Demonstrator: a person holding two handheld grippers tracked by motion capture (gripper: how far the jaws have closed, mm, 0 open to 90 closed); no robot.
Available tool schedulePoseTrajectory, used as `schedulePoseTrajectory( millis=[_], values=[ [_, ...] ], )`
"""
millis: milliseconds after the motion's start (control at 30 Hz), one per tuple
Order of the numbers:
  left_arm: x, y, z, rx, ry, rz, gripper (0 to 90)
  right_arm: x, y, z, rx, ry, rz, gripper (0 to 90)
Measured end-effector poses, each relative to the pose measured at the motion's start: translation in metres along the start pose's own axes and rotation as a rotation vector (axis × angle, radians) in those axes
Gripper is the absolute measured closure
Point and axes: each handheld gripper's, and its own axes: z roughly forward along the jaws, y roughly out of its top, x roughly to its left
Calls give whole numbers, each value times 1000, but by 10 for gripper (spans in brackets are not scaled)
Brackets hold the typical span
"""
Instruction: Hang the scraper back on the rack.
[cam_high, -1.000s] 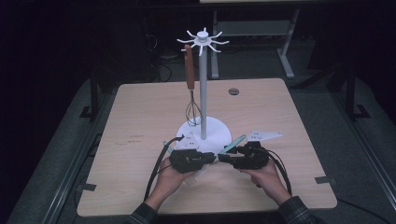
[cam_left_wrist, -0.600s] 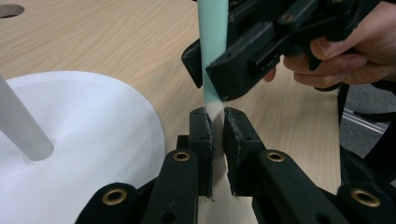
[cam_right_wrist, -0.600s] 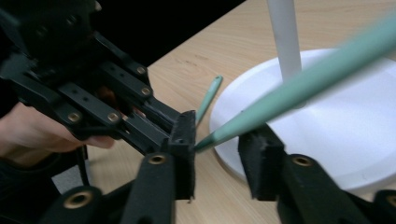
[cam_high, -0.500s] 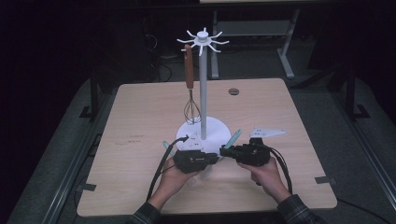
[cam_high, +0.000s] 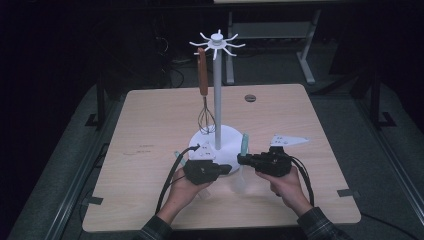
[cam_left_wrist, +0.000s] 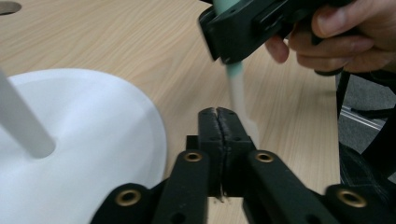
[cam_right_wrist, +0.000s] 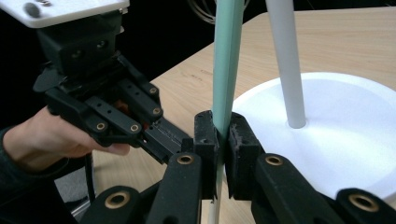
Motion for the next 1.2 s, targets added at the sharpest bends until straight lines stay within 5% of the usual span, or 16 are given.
schedulePoseTrajectory(
  millis=[567, 700, 1200],
  values=[
    [22, -35, -37, 87, 37, -38, 440, 13, 24, 6, 32, 58, -137, 838],
    [25, -46, -45, 116, 76, -49, 357, 16, 31, 7, 31, 73, -151, 838],
    [38, -78, -83, 119, 143, -113, 292, 34, 84, 13, -8, 132, -243, 839]
  ],
)
